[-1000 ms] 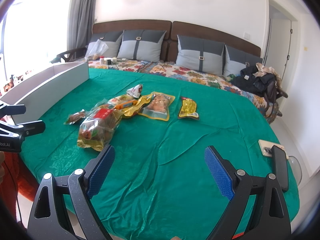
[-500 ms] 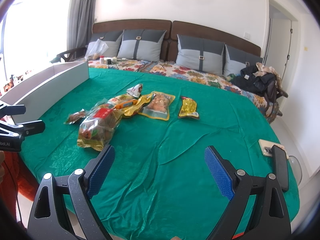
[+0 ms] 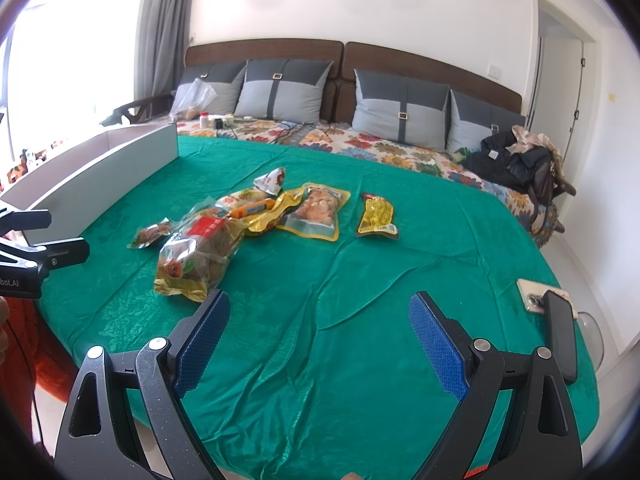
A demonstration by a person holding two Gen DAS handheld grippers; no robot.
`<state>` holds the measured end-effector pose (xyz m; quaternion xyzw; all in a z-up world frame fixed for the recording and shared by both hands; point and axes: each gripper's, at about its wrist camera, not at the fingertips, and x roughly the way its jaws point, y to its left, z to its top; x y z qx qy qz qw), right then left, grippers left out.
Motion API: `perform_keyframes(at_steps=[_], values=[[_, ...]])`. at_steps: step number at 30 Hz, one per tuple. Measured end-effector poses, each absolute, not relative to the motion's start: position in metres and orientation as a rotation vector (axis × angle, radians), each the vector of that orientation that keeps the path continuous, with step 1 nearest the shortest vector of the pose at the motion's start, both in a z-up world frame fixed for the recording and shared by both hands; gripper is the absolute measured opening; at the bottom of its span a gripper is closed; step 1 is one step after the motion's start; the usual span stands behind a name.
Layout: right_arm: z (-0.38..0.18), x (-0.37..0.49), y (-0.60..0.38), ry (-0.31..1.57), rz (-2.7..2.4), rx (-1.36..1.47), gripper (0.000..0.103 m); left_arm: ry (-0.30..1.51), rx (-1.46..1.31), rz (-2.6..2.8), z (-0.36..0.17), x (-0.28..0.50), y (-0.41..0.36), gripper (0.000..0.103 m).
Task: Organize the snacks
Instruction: 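Move the right tool to the longan bag and close on it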
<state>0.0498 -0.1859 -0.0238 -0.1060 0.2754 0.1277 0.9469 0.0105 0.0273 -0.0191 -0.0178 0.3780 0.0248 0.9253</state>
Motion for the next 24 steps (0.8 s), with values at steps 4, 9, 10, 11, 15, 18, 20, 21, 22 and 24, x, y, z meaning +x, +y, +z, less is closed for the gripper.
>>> perform_keyframes(at_steps=[4,9,10,11,15,18,20,21,22,24], values=[[-0.024,0.05,-0.186,0.562,0.26,-0.215,0.093,0.775,-0.036,0.053,-0.019,0.01,0.027,0.103],[-0.028,0.051,-0.187,0.572,0.26,-0.202,0.093,0.787,-0.057,0.056,-0.017,0.013,0.032,0.103],[-0.029,0.052,-0.188,0.577,0.26,-0.193,0.093,0.793,-0.07,0.057,-0.018,0.014,0.035,0.103],[-0.03,0.053,-0.189,0.585,0.261,-0.185,0.093,0.8,-0.084,0.06,-0.018,0.014,0.038,0.103],[-0.043,0.067,-0.191,0.686,0.319,-0.115,0.093,0.838,-0.137,0.088,-0.025,0.017,0.052,0.103],[-0.057,0.083,-0.178,0.8,0.405,-0.053,0.093,0.869,-0.18,0.099,-0.03,0.02,0.061,0.103],[-0.059,0.096,-0.164,0.854,0.446,-0.005,0.093,0.872,-0.197,0.113,-0.031,0.02,0.066,0.103],[-0.057,0.103,-0.156,0.867,0.468,0.019,0.093,0.87,-0.201,0.118,-0.031,0.02,0.068,0.103],[-0.055,0.11,-0.147,0.874,0.488,0.039,0.093,0.868,-0.203,0.124,-0.03,0.02,0.069,0.103],[-0.05,0.126,-0.122,0.894,0.521,0.062,0.093,0.859,-0.203,0.14,-0.028,0.018,0.073,0.103]])
